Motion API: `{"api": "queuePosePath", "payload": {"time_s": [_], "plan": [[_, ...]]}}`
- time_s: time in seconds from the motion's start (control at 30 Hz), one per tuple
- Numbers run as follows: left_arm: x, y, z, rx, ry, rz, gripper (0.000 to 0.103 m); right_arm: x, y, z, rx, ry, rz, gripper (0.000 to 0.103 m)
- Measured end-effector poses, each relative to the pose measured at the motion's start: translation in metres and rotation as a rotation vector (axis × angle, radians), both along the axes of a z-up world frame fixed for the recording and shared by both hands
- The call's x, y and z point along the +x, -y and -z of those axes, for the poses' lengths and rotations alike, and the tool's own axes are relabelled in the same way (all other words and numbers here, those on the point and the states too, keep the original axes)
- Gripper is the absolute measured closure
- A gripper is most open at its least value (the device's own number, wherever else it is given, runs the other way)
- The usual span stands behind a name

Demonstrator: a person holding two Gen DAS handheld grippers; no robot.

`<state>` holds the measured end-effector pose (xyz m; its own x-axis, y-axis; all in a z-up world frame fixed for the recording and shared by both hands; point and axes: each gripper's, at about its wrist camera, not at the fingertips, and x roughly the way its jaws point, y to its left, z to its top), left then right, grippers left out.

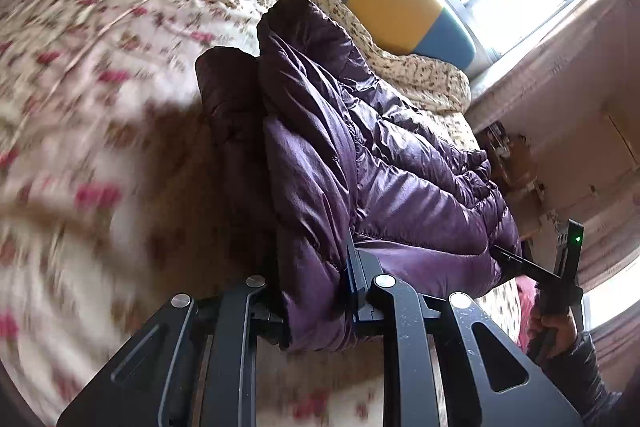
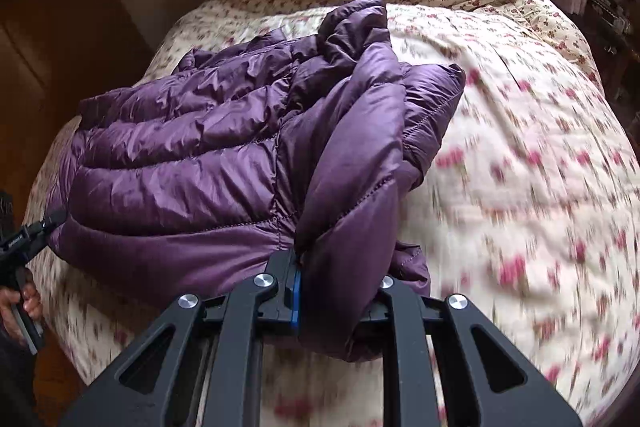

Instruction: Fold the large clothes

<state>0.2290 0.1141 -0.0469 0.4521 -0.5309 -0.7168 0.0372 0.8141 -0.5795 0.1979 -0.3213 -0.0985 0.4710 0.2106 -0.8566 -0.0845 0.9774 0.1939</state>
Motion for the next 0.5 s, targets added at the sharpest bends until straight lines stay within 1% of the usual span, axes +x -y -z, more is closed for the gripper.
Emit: {"api": "queuePosePath", "payload": {"time_s": [0.13,0.2,0.27,0.5], "plan": [[-0.048,0.002,-0.012,0.017,0.014,0.015,0.084,-0.046,-0.008,-0.002,-0.043,0.000,-0.017,0.089],[-0.075,0.000,-0.017,0.012,0.015,0.018,0.084,-0.071,-0.011,-0.003,-0.059,-0.001,-0.020,0.088],[-0.099,0.001,-0.023,0.019,0.020,0.021,0.084,-0.088,-0.013,-0.004,-0.066,-0.002,-0.021,0.088],[-0.153,-0.003,-0.034,0.004,0.017,0.008,0.084,-0.153,-0.020,-0.003,-0.094,-0.003,-0.011,0.088]]}}
